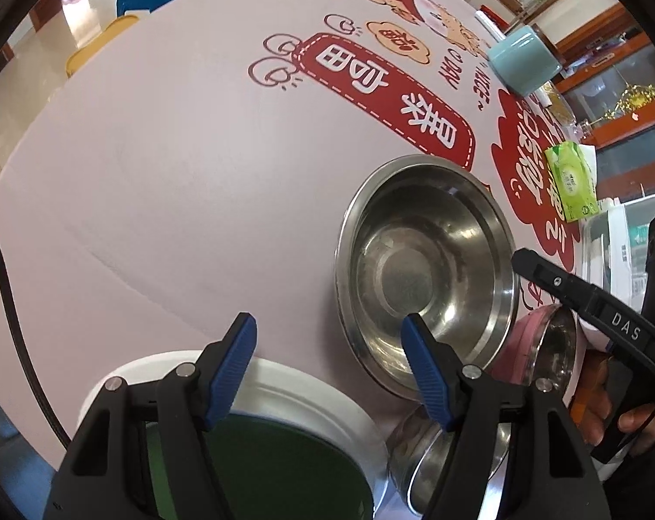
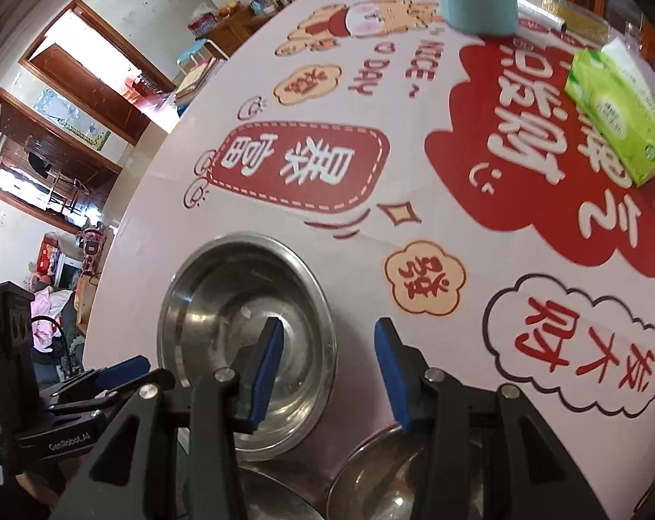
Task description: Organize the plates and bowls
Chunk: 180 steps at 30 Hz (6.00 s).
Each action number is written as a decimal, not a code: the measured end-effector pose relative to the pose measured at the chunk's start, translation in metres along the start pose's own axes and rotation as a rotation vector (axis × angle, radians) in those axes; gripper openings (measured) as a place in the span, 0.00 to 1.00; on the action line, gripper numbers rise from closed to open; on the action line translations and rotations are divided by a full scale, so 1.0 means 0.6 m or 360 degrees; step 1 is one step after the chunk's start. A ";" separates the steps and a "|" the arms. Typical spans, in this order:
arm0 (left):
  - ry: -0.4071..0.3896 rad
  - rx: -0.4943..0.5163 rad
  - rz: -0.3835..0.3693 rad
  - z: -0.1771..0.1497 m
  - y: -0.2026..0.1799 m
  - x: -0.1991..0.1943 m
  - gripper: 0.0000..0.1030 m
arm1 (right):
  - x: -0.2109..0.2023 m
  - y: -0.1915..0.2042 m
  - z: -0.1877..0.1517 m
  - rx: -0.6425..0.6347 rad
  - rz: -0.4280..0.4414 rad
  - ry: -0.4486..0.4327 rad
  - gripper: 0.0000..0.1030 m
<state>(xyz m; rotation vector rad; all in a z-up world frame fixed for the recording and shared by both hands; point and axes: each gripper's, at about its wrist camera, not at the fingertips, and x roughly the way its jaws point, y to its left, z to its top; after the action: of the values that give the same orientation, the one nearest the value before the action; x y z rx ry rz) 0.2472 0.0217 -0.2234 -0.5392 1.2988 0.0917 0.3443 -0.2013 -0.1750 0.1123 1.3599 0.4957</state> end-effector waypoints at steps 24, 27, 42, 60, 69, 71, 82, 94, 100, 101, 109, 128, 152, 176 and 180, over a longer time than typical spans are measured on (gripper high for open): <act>0.0024 -0.0022 -0.0130 0.005 -0.010 0.025 0.21 | 0.027 0.008 0.000 -0.0047 0.0033 0.0069 0.13; 0.0017 -0.0004 -0.0134 0.004 -0.013 0.025 0.17 | 0.028 0.007 0.000 -0.0048 0.0018 0.0066 0.10; -0.0079 0.0007 -0.0174 0.011 -0.007 0.000 0.17 | 0.000 0.018 -0.005 -0.0042 0.0032 -0.0019 0.09; -0.0264 0.0092 -0.0322 -0.018 0.005 -0.089 0.12 | -0.096 0.063 -0.051 -0.0047 0.0016 -0.0268 0.09; -0.0288 0.0192 -0.0336 -0.049 0.015 -0.135 0.12 | -0.139 0.089 -0.106 0.0011 0.0036 -0.0391 0.09; -0.0291 0.0206 -0.0343 -0.055 0.020 -0.144 0.12 | -0.146 0.096 -0.120 0.0032 0.0045 -0.0408 0.09; -0.0265 0.0353 -0.0385 -0.105 0.044 -0.190 0.12 | -0.183 0.138 -0.213 0.0130 0.0011 -0.0531 0.09; -0.0228 0.0625 -0.0449 -0.161 0.057 -0.233 0.12 | -0.224 0.180 -0.322 0.0265 -0.0110 -0.0728 0.09; -0.0197 0.0756 -0.0482 -0.191 0.056 -0.245 0.12 | -0.235 0.192 -0.381 0.0354 -0.0168 -0.0802 0.09; -0.0188 0.0774 -0.0488 -0.196 0.056 -0.245 0.12 | -0.236 0.194 -0.392 0.0365 -0.0183 -0.0816 0.09; -0.0091 0.0932 -0.0501 -0.241 0.038 -0.232 0.12 | -0.251 0.204 -0.470 0.0431 -0.0321 -0.0889 0.10; 0.0090 0.1097 -0.0325 -0.357 -0.055 -0.165 0.12 | -0.234 0.107 -0.576 0.0460 -0.0437 -0.0747 0.11; 0.0168 0.0857 -0.0072 -0.412 -0.139 -0.043 0.12 | -0.170 -0.061 -0.545 0.0275 -0.0345 -0.0336 0.12; 0.0074 0.0714 0.0030 -0.410 -0.133 -0.055 0.21 | -0.172 -0.082 -0.531 0.0132 -0.0209 -0.0358 0.16; 0.0019 0.0717 0.0030 -0.410 -0.136 -0.077 0.27 | -0.182 -0.086 -0.531 0.0138 -0.0200 -0.0392 0.27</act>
<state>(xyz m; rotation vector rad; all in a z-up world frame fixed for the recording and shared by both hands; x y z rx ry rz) 0.0449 -0.1442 -0.1943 -0.1422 1.2860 -0.1861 0.0415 -0.3568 -0.1650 0.1526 1.1389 0.3062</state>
